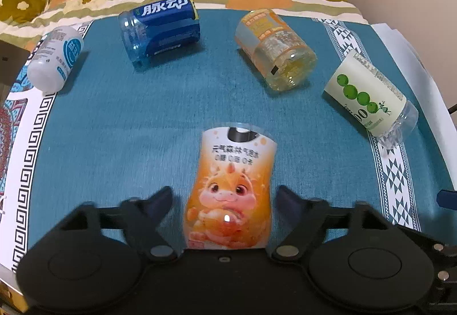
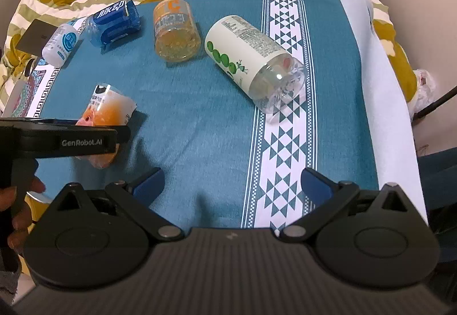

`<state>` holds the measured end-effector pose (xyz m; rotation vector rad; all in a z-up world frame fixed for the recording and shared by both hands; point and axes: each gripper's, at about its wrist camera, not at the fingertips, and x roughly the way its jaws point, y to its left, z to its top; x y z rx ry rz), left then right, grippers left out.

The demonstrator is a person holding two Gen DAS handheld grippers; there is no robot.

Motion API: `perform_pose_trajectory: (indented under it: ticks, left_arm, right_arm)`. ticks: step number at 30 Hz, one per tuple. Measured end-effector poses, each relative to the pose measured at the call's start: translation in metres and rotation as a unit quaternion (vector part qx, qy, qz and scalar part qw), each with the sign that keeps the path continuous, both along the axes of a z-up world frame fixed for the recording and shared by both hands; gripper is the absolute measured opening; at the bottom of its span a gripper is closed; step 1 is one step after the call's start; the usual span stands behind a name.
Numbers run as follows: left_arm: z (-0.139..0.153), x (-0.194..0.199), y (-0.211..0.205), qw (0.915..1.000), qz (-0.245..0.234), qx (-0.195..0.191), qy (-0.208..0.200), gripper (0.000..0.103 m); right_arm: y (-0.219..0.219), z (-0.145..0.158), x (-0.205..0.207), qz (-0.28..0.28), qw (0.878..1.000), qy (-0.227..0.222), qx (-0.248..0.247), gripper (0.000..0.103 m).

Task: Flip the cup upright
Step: 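Lift the cup with the left gripper and carry it back over the cloth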

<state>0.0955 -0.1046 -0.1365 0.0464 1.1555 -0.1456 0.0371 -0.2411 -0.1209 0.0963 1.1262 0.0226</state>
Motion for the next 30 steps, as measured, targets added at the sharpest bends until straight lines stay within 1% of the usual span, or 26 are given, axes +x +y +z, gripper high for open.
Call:
perform_pose_trajectory:
  ticks: [2,5,13,18,20,21,26,30]
  left_arm:
    - [0.002,-0.002,-0.001,0.9999,-0.007,0.005,-0.009,0.094]
    - [0.004,-0.002,-0.002,0.9997,-0.015,0.012,-0.013,0.094]
    - [0.012,-0.007,-0.004,0.9993,-0.031,0.008,-0.02,0.095]
    - [0.027,-0.016,-0.001,0.9988,-0.041,0.006,-0.028,0.098]
    - [0.035,-0.02,0.004,0.9987,-0.04,0.002,-0.031,0.099]
    - [0.04,-0.023,0.008,0.9987,-0.039,0.0,-0.034,0.103]
    - [0.058,-0.028,0.031,0.9986,-0.035,0.001,-0.041,0.103]
    - [0.062,-0.027,0.056,0.999,-0.027,0.001,-0.037,0.103]
  right_arm:
    - [0.001,0.0,0.0,-0.001,1.0,0.0,-0.001,0.103]
    - [0.002,0.001,0.0,-0.002,1.0,0.0,-0.002,0.103]
    - [0.006,0.003,-0.001,-0.006,1.0,-0.002,-0.004,0.103]
    - [0.005,0.014,-0.003,-0.014,1.0,-0.008,-0.008,0.103]
    - [0.003,0.023,-0.002,-0.02,1.0,-0.011,-0.004,0.103]
    - [0.002,0.027,-0.002,-0.021,1.0,-0.012,-0.004,0.103]
    - [0.008,0.051,0.01,-0.025,0.999,-0.021,-0.009,0.103]
    - [0.024,0.058,0.028,-0.011,1.0,-0.014,0.001,0.103]
